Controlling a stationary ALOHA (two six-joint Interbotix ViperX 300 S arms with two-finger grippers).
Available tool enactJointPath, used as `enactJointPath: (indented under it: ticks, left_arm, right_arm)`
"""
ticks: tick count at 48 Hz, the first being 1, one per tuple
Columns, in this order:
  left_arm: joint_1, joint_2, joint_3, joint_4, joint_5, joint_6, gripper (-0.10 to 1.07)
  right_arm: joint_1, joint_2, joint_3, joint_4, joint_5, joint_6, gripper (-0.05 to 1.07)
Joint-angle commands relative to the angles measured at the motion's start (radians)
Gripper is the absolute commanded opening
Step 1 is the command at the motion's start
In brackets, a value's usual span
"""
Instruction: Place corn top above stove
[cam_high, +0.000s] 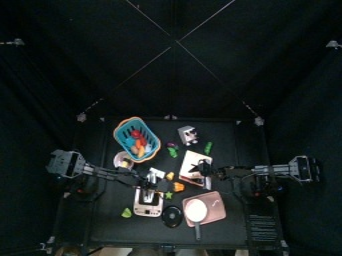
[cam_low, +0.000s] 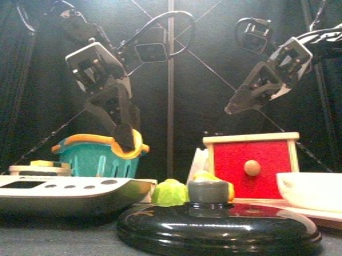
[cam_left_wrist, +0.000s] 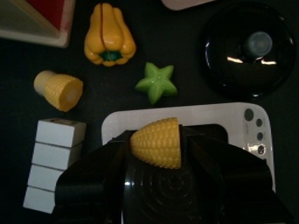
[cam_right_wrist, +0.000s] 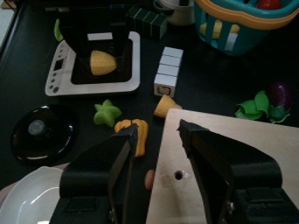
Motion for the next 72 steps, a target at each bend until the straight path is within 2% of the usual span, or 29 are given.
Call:
enactJointPath:
  ticks: [1,8,24,39,57,72]
  left_arm:
    - [0.015,-0.017,-0.029,0.011,-0.038,-0.002,0.71]
    - [0.055,-0.018,-0.028,0.021,-0.097,-0.003,0.71]
    - [0.19,0.025,-0.023,0.018,-0.229,-0.003,0.71]
    - [0.258,0.098,-0.069,0.014,-0.25,-0.005,0.72]
    - [0.287,0.124,-0.098,-0.011,-0.253,-0.003,0.73]
    - [0.287,0.126,-0.1,-0.012,-0.256,-0.003,0.88]
  right_arm:
    - [0.003,-0.009,-0.017,0.005,-0.006,0.002,0.8]
    - [0.003,-0.008,-0.017,0.002,-0.008,0.0,0.8]
    - [0.003,-0.009,-0.015,0.0,-0.008,-0.002,0.8]
    - [0.003,-0.008,-0.014,0.0,-0.006,-0.002,0.8]
    - [0.003,-0.008,-0.014,0.0,-0.003,0.0,0.8]
    - [0.003,-0.009,-0.014,0.0,-0.005,0.0,0.8]
